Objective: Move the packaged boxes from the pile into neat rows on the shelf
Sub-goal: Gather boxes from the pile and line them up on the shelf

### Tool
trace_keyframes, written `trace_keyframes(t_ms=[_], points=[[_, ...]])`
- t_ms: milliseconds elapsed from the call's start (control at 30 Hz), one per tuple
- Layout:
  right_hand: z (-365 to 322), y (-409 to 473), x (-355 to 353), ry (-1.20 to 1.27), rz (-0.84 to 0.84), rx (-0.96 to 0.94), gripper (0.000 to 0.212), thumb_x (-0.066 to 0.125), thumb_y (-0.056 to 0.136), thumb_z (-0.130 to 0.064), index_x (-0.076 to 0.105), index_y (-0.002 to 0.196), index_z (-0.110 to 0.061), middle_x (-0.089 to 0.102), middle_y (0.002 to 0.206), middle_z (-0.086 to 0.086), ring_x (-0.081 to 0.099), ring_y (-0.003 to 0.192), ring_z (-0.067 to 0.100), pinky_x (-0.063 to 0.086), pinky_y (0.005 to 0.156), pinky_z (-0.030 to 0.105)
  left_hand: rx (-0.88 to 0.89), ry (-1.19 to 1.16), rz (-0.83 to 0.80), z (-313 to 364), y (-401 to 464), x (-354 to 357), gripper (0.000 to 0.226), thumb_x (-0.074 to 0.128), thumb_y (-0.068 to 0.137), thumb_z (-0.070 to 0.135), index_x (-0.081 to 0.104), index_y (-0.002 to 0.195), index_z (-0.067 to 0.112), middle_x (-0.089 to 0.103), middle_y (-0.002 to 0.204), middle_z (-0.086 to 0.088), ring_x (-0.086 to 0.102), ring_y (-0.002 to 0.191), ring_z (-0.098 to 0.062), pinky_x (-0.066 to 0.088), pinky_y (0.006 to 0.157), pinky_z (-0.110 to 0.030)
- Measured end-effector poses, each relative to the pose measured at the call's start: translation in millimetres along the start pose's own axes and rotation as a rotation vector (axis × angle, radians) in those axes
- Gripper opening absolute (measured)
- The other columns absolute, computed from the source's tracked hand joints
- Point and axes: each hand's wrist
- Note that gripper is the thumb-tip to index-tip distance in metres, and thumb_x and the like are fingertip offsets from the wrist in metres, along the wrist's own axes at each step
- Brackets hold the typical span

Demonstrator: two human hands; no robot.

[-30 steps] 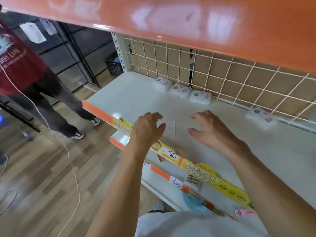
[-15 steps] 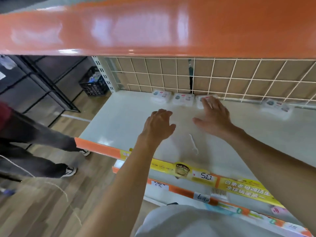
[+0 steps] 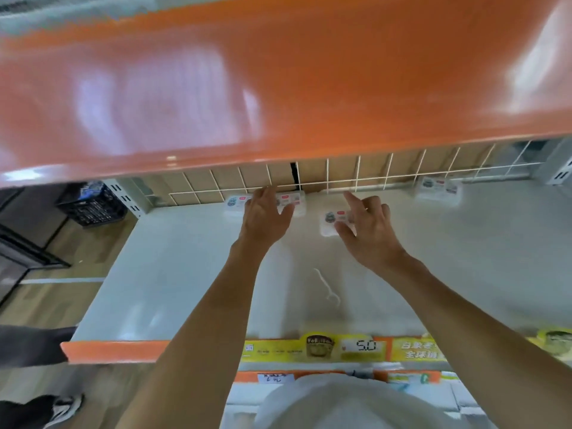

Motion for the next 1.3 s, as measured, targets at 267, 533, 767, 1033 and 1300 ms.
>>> trace_keyframes(t_ms=[267, 533, 767, 1033, 1300], points=[[1.4, -1.2, -8.2, 0.069, -0.034, 0.215, 0.065, 0.063, 0.091, -0.049, 0.044, 0.142, -0.014, 0.034, 0.133, 0.013, 0.031, 0.125, 0.032, 0.033, 0.105, 0.037, -0.148, 0.081, -0.031, -14.1, 27.1, 15.2, 0.058, 0.065, 0.088, 0.053, 0.053, 0.128, 0.014, 0.051, 0.129, -0.018, 0.042, 0.123, -0.035, 0.034, 0.092, -0.036], [3.6, -15.6, -1.7, 0.402, 0.074, 0.233, 0.059, 0.081, 0.079, -0.036, 0.047, 0.124, -0.02, 0.06, 0.112, 0.001, 0.059, 0.102, 0.022, 0.051, 0.07, 0.015, -0.102, -0.183, 0.039, -14.3, 7.9, 9.0, 0.062, 0.081, 0.08, 0.034, 0.041, 0.124, 0.019, 0.051, 0.112, -0.005, 0.046, 0.106, -0.023, 0.043, 0.078, -0.03], [8.1, -30.8, -10.5, 0.729, 0.138, 0.325, 0.036, 0.081, 0.082, -0.029, 0.059, 0.11, -0.027, 0.071, 0.099, 0.005, 0.071, 0.089, 0.017, 0.062, 0.073, 0.033, -0.15, -0.56, 0.049, -18.8, -22.3, 6.4, 0.039, 0.075, 0.088, 0.019, 0.048, 0.115, 0.026, 0.064, 0.119, -0.006, 0.067, 0.1, -0.021, 0.062, 0.073, -0.035], [22.1, -67.2, -35.0, 0.971, 0.184, 0.38, 0.03, 0.079, 0.085, -0.018, 0.069, 0.113, -0.023, 0.074, 0.1, 0.013, 0.073, 0.092, 0.025, 0.062, 0.077, 0.034, -0.174, -0.954, -0.074, -9.5, -66.7, -12.0, 0.03, 0.073, 0.09, 0.014, 0.067, 0.117, 0.025, 0.074, 0.109, -0.01, 0.072, 0.102, -0.022, 0.061, 0.082, -0.033], [44.4, -120.2, -80.6, 1.02, 0.325, 0.4, 0.03, 0.078, 0.085, -0.014, 0.071, 0.114, -0.022, 0.076, 0.096, 0.011, 0.073, 0.085, 0.015, 0.059, 0.073, 0.028, -0.095, -0.965, -0.223, 35.7, -101.3, -7.6, 0.033, 0.069, 0.093, 0.014, 0.068, 0.124, 0.026, 0.076, 0.107, -0.007, 0.072, 0.1, -0.017, 0.06, 0.085, -0.031]])
Point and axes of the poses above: each hand's wrist, its own y-axis towards the middle knuckle, its own x-axis out of the palm, z = x × y
